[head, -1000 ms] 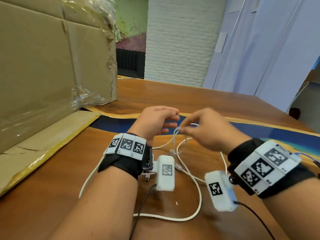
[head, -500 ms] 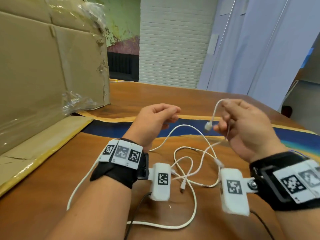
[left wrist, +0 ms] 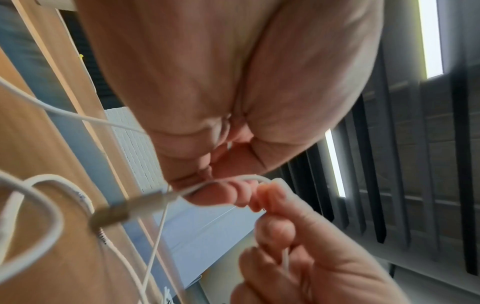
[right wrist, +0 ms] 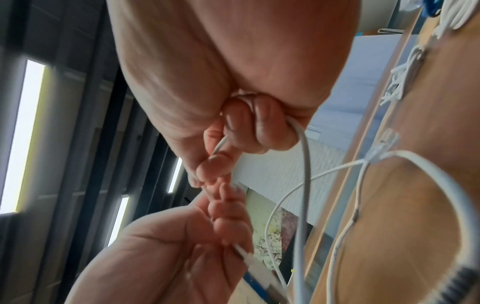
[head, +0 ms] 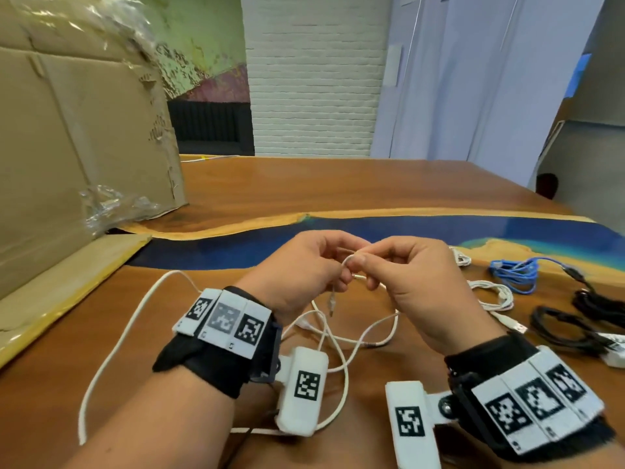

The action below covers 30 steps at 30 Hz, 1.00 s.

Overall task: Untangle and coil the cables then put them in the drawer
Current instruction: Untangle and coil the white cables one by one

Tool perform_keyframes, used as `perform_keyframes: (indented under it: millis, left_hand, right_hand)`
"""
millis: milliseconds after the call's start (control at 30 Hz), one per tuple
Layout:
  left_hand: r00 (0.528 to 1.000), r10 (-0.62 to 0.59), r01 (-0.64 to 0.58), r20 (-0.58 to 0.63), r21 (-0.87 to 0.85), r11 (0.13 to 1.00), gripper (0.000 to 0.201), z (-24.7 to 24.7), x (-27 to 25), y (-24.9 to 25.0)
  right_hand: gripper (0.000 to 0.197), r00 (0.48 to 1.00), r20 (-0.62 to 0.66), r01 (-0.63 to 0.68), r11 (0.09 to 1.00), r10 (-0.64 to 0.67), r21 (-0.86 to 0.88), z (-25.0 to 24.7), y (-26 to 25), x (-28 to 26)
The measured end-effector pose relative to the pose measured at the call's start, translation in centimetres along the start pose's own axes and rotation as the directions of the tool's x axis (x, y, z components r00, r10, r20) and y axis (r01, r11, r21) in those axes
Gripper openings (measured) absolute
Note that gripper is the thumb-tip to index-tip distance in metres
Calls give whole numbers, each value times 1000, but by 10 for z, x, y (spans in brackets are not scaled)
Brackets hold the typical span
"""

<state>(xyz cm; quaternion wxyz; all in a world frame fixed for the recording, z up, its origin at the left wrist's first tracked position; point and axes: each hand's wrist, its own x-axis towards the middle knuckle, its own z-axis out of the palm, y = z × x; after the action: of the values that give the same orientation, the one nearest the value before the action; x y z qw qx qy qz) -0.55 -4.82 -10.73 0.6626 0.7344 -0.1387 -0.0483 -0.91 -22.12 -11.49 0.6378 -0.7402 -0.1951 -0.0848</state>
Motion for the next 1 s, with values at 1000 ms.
perform_keyframes:
  millis: [1000]
  left_hand:
    - [999,19,-19,-27,-10,1000,29,7,-3,6]
  right_hand:
    - [24,957,212,-277,852,201,444,-17,-7,5]
